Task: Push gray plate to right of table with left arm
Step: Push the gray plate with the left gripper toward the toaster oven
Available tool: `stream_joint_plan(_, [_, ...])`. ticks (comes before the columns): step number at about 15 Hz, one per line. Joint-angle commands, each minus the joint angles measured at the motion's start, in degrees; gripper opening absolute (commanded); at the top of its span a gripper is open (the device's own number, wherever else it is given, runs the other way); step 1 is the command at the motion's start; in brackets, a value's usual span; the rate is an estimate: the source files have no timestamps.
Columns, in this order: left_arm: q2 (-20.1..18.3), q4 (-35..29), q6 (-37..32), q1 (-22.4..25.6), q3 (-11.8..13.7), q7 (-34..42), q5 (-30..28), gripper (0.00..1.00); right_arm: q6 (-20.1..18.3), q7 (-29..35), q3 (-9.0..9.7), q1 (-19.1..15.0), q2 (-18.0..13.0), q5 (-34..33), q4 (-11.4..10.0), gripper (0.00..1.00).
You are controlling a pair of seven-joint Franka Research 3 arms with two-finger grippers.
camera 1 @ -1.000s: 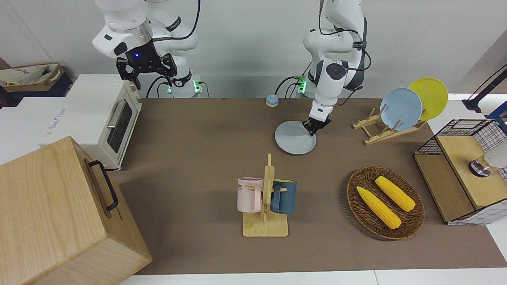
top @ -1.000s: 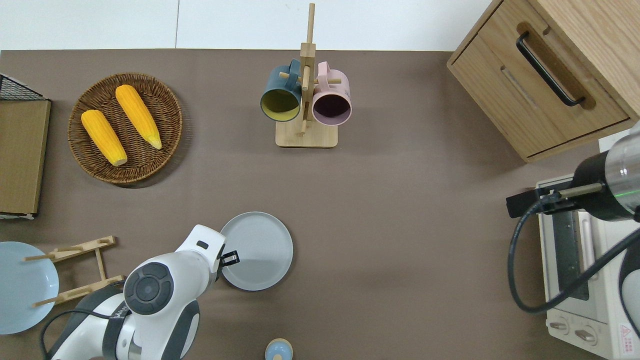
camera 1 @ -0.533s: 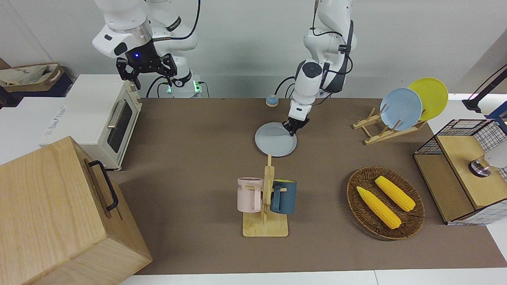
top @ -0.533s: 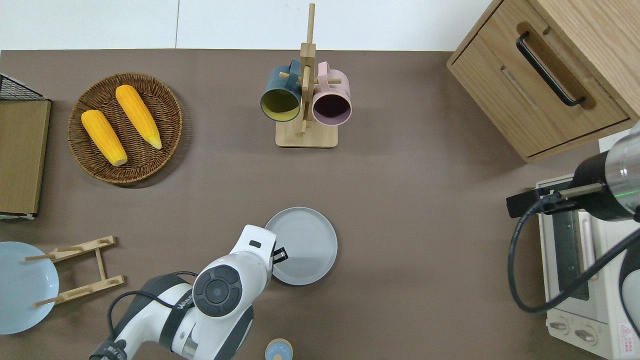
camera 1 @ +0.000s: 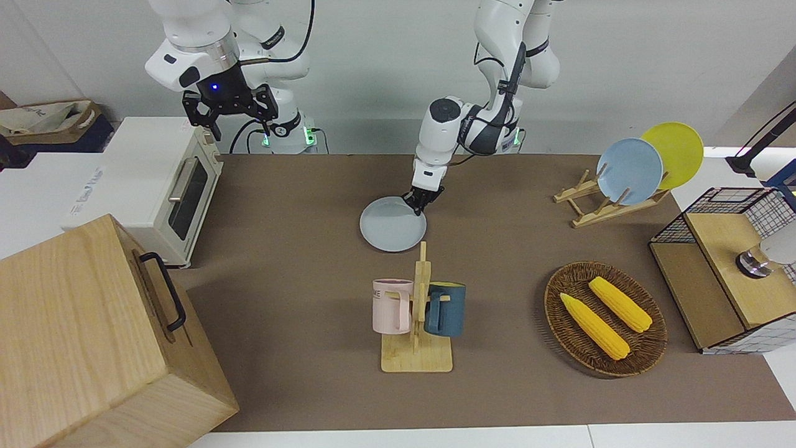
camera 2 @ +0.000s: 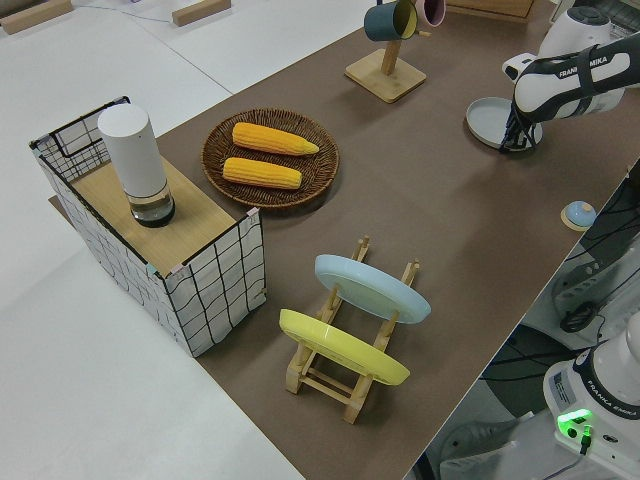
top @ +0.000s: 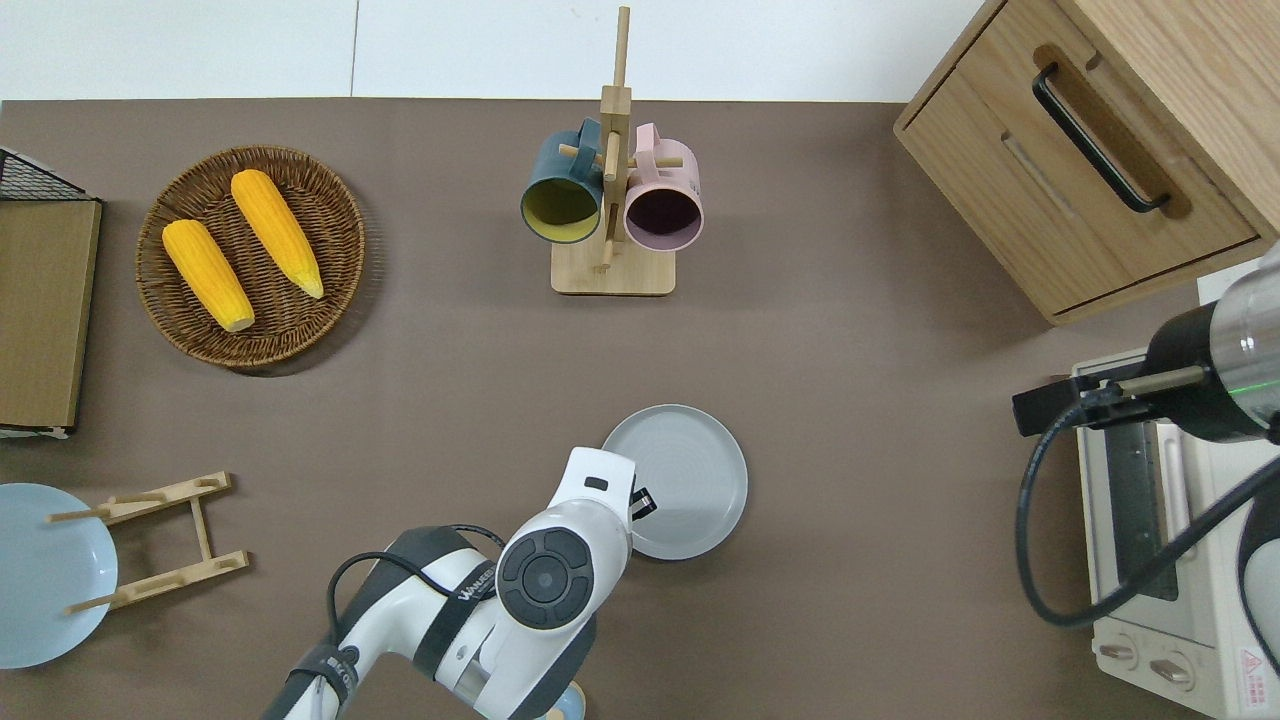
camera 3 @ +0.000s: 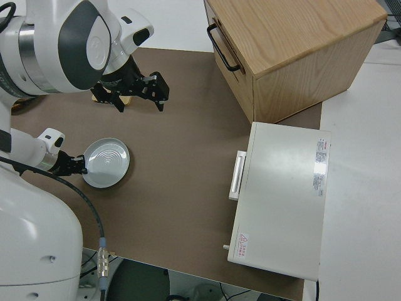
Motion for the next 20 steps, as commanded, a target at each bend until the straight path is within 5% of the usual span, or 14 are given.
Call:
stream_joint_plan(1, [2.4, 2.3, 0.3, -2.3, 0.6, -2.4, 0.1, 0.00, -0.9, 0.7, 0.96, -1.1, -0.2, 0.2, 0.5, 0.983])
stream_joint_plan(2, [2.4, 2.3, 0.2, -2.3, 0.6, -2.2, 0.1, 0.02, -0.9, 0.7, 0.96, -1.1, -0.2, 0.2, 0.5, 0.983])
stream_joint_plan(4, [2.4, 4.2, -2.5, -1.6, 0.8, 0.3, 0.3, 1.00, -0.9, 0.7, 0.87, -1.1, -0.2, 0.3, 0.5, 0.983])
stream_joint_plan(7, [2.1, 6.9, -8.9, -1.3, 1.3, 2.3, 0.3, 1.00, -0.9, 0.7, 0.87, -1.1, -0.2, 0.2, 0.5, 0.983])
stream_joint_plan(14, [0.9, 7.0, -9.9, -1.5, 1.4, 4.3, 0.7, 1.00, -0.9, 0.7, 0.87, -1.1, -0.2, 0.3, 0.5, 0.983])
stream_joint_plan(20, [-9.3, 8.1, -24.0, 4.9, 4.1, 25.0, 0.8, 1.00, -0.9, 0.7, 0.96, -1.1, -0.2, 0.3, 0.5, 0.983])
